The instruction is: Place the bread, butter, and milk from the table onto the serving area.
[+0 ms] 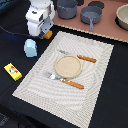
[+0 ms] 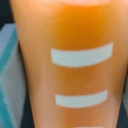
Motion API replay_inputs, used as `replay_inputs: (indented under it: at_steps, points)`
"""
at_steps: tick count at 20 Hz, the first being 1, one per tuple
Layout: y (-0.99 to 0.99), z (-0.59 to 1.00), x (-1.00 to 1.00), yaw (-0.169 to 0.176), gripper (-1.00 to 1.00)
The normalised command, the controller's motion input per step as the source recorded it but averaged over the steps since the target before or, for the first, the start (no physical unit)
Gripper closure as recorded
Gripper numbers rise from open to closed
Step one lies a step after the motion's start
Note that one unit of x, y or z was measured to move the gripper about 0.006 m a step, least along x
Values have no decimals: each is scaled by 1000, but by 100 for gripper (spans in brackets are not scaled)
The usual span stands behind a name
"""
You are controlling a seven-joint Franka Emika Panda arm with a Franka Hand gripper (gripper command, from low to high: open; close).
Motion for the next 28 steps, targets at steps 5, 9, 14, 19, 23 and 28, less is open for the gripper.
replay_inputs:
  at_steps: [5, 9, 14, 19, 23, 28]
  points:
    - [-174, 754, 271, 8, 100]
    - [-406, 1000, 761, 0, 100]
    - [-496, 806, 886, -3, 100]
    - [-534, 273, 919, -28, 100]
    - [-572, 8, 884, -77, 100]
    - [-456, 211, 929, -67, 100]
